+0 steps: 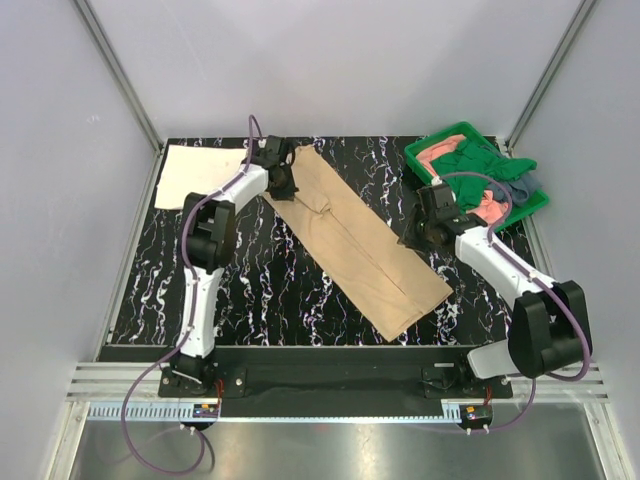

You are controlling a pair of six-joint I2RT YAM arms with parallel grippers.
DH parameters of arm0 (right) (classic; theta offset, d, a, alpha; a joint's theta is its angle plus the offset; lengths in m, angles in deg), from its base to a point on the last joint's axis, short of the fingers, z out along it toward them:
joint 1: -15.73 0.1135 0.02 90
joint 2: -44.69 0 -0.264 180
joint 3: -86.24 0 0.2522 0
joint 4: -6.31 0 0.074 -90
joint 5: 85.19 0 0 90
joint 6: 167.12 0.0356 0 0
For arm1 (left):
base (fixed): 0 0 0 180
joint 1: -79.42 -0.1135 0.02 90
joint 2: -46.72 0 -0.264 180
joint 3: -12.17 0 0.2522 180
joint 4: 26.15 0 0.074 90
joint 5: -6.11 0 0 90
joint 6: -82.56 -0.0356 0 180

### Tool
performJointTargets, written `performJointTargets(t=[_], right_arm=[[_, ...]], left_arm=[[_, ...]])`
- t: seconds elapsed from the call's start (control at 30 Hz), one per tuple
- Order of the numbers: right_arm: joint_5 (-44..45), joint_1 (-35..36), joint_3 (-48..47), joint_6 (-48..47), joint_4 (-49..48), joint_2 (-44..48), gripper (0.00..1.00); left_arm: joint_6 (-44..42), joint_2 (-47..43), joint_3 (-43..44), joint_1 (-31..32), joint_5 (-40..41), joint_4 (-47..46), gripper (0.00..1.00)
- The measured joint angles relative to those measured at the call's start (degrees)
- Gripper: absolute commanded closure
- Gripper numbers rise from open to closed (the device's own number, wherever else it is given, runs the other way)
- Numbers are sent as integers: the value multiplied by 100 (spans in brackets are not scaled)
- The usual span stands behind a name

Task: Fold and stack the t-shirts
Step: Fold the tshirt

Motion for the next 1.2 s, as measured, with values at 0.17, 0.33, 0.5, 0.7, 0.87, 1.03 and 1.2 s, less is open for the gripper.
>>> performJointTargets(t=[0.17, 0.33, 0.5, 0.7, 0.87, 1.03, 1.2], right_arm=[[31, 0, -229, -142, -61, -208, 67], [138, 0, -557, -317, -103, -275, 67], [219, -22, -793, -461, -122, -278, 67], [-96, -173, -791, -446, -83, -214, 67], [-297, -201, -605, -348, 11, 369, 67], [-282, -249, -570, -328, 271, 1054, 67], [-138, -378, -566, -378, 599, 1602, 66]], left_arm=[[90, 815, 1147, -98, -334, 44, 97], [240, 1558, 2299, -304, -901, -39, 96], [247, 1215, 1711, -339, -1062, -138, 86], [57, -461, 162, 55, -485, 278, 85], [0, -1742, -492, 802, -284, 66, 86], [122, -2009, -1075, 1845, -533, -289, 88], [302, -1644, -1661, 2955, -708, -341, 90]])
